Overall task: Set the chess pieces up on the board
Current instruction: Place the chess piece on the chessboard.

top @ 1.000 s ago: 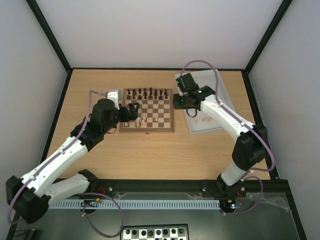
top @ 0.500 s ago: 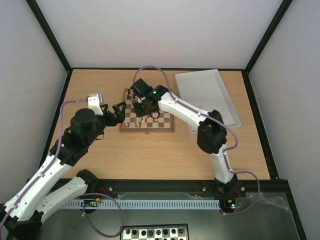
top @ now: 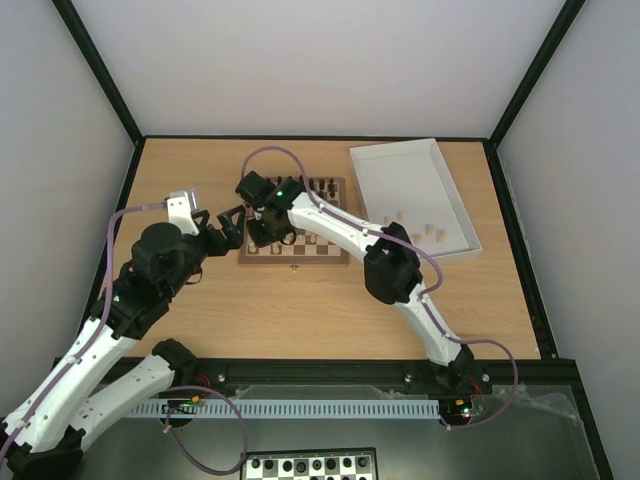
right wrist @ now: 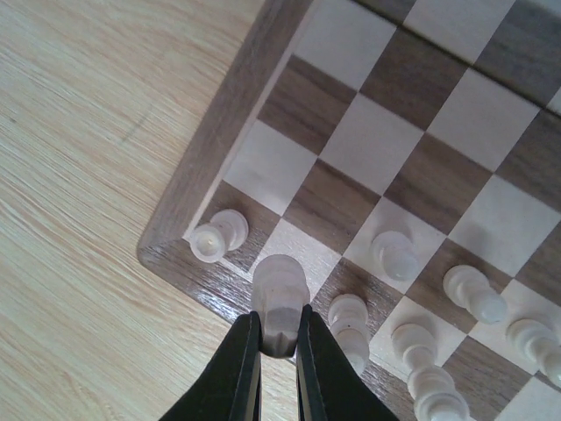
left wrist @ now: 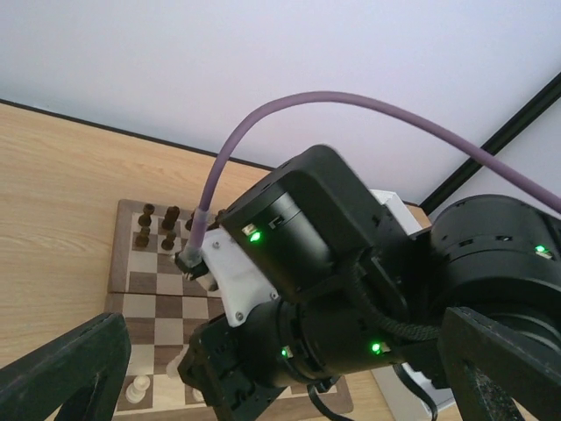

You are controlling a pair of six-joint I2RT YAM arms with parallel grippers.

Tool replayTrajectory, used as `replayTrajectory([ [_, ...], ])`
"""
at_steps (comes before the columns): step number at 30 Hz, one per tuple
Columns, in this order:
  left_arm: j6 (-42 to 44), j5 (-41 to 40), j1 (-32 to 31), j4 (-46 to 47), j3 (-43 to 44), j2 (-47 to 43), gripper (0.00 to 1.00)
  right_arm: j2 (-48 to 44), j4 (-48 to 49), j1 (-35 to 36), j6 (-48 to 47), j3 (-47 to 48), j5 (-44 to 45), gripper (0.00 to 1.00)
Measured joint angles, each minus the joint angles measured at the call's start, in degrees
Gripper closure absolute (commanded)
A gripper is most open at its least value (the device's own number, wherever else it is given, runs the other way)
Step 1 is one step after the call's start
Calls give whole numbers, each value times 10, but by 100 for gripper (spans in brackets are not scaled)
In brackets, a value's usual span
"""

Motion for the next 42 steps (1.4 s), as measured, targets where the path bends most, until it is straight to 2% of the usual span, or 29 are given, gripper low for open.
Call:
replayTrajectory([
  [27,0,-8,0,-14,0,-20,0,46,-24,16,0,9,19,93],
  [39,0,-11,0,-18,0,-24,1,47,-24,16,3,10,22,72],
  [42,0,-12,0,-18,0,-24,0,47,-23,16,2,10,22,70],
])
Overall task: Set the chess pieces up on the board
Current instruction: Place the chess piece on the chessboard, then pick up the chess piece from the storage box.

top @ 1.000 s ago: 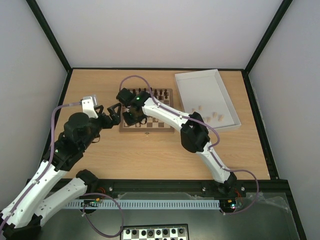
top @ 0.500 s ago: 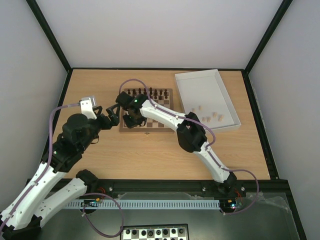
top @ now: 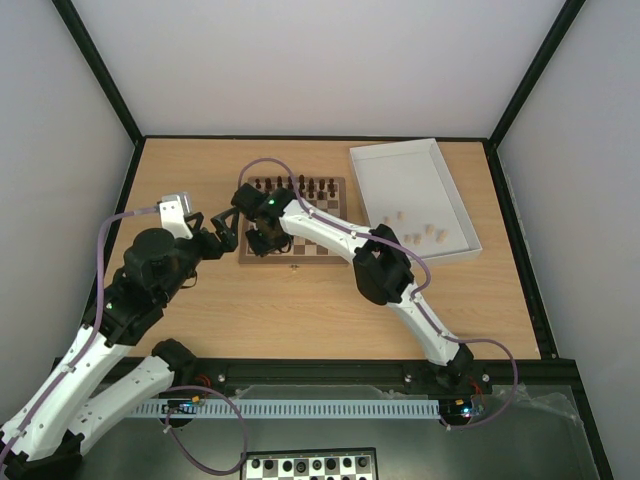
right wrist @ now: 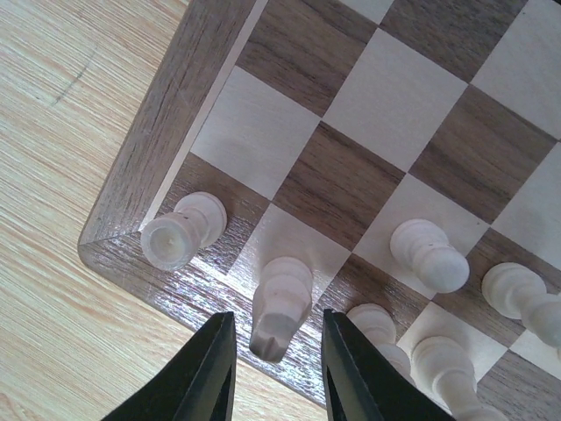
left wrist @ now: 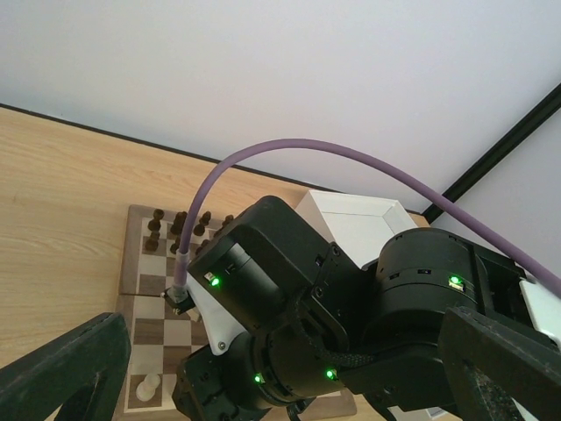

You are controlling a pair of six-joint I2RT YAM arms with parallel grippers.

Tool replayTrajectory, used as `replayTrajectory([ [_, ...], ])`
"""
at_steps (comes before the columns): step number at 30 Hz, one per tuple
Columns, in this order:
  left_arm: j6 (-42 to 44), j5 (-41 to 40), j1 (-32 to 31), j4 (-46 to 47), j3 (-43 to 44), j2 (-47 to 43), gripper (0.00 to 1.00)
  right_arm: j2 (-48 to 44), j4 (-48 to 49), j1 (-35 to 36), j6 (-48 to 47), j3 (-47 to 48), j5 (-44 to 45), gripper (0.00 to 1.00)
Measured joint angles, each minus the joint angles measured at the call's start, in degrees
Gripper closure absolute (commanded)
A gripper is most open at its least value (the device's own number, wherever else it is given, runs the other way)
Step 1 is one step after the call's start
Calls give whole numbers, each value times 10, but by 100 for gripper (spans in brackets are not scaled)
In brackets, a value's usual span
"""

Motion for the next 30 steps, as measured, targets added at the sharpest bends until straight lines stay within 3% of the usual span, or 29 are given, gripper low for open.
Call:
replayTrajectory([
  [14,0,0,0,0,0,0,1,-18,35,2,0,0,-48,66],
  [23,0,0,0,0,0,5,1,-72,37,3,0,-5,-2,65],
  [27,0,-3,0,0,0,9,0,-105,39,-6,0,-43,19,65],
  [30,3,-5,0,0,1,14,1,-150,52,-29,0,-111,30,58],
])
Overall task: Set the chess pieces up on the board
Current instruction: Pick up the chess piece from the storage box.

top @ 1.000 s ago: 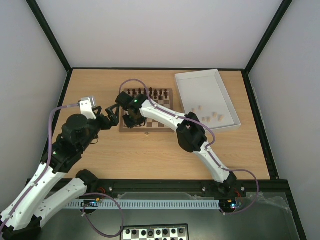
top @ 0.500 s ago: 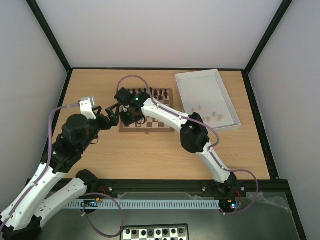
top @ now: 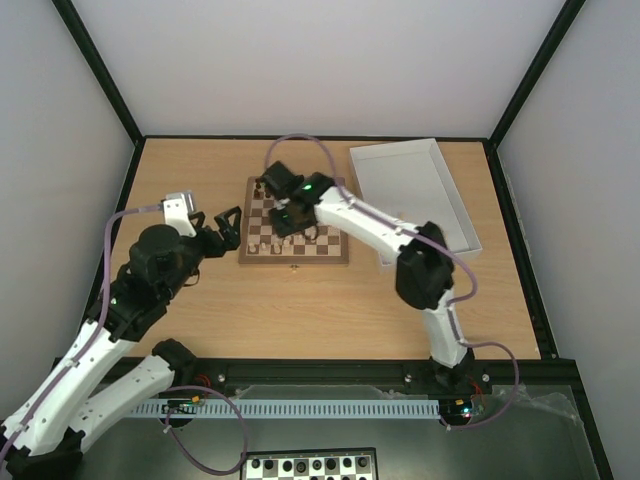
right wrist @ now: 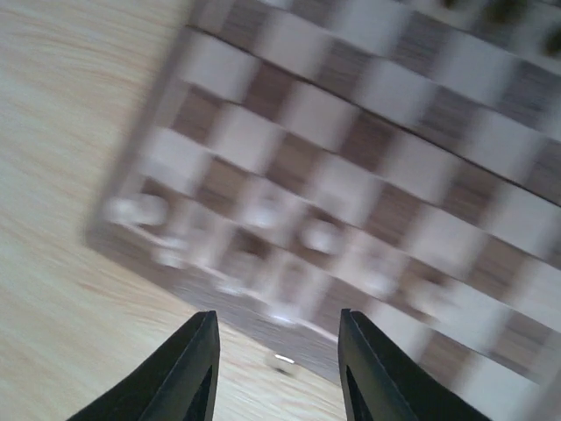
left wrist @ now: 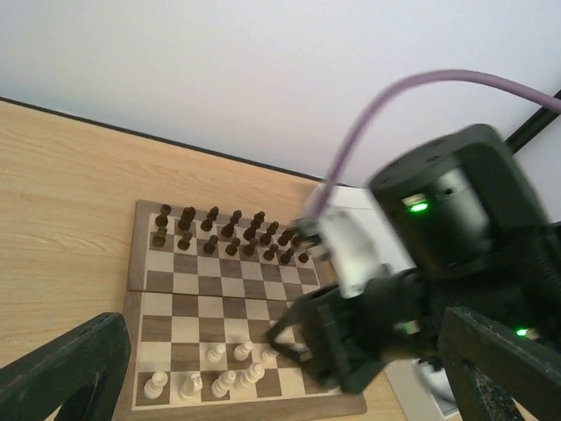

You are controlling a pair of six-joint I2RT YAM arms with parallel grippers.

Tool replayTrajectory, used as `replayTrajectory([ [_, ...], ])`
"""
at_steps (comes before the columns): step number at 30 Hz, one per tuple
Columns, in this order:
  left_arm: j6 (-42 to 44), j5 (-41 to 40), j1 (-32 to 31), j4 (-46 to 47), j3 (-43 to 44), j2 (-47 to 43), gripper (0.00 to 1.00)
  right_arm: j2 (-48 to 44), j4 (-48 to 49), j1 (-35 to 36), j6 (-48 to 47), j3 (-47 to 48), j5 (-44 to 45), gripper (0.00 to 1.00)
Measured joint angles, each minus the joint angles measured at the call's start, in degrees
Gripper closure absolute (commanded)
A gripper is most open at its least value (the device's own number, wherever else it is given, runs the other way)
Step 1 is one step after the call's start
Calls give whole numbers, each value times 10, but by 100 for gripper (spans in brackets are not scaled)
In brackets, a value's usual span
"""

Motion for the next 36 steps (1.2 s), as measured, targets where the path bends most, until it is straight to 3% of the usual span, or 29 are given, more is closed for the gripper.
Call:
replayTrajectory([
  [8,7,19,1,24,4,79,1,-193,65,-189,0,-244,52,51],
  [15,10,52,2,44,4,150,0,-223,114,-296,2,-361,55,61],
  [20,13,69,2,51,4,175,1,-194,130,-334,3,-364,51,64],
  [29,23,80,3,58,7,191,0,-109,148,-331,3,-330,45,67],
  [36,27,80,3,58,7,190,1,-94,152,-331,3,-323,49,68],
])
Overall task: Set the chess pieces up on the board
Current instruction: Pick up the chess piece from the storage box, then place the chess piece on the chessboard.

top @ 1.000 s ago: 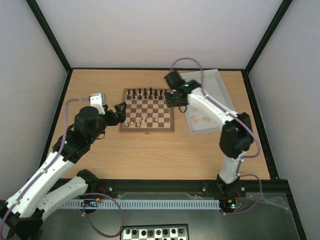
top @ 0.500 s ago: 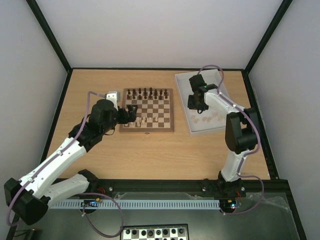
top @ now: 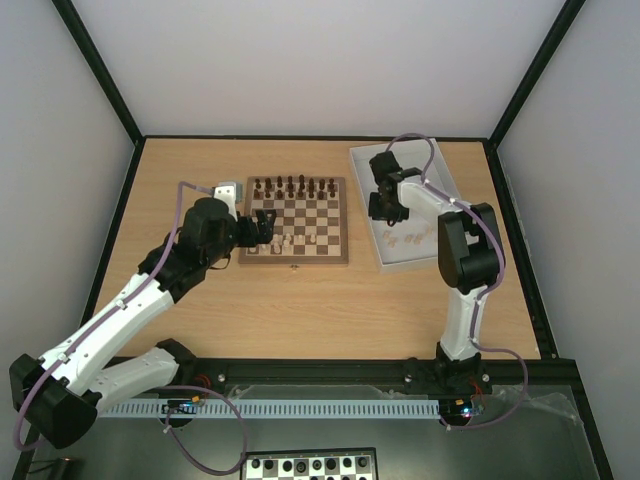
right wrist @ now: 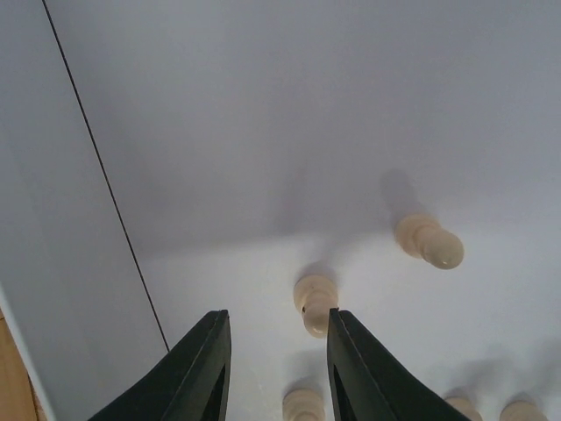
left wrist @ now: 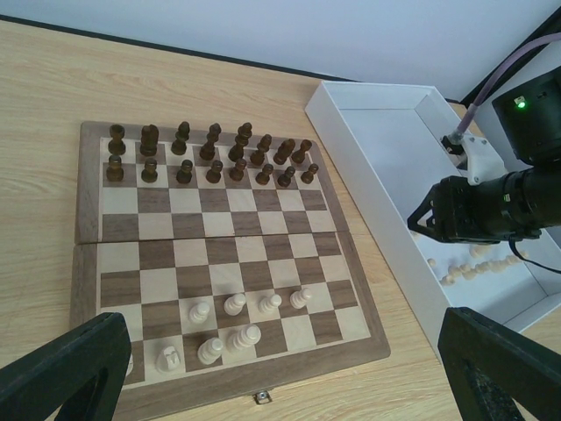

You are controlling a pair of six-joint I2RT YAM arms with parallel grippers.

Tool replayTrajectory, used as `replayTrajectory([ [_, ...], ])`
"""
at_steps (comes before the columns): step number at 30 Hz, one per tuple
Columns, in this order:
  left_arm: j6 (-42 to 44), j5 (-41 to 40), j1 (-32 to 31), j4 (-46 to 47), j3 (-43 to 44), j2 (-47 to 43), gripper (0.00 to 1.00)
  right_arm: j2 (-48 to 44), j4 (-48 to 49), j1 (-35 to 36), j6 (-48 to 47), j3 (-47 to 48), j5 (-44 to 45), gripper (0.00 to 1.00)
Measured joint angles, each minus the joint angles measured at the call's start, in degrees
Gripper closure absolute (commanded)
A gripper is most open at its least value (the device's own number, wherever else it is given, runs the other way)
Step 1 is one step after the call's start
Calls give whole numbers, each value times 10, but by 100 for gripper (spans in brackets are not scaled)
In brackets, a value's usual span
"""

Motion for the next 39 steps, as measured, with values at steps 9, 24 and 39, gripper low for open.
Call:
replayTrajectory([
  [9,4,0,0,0,0,0,0,7,6,-7,0,3,3,72],
  [24,5,-3,2,0,0,0,1,30,10,-13,-1,3,4,93],
  [39,4,-7,3,0,0,-4,1,-71,-10,31,-3,10,2,96],
])
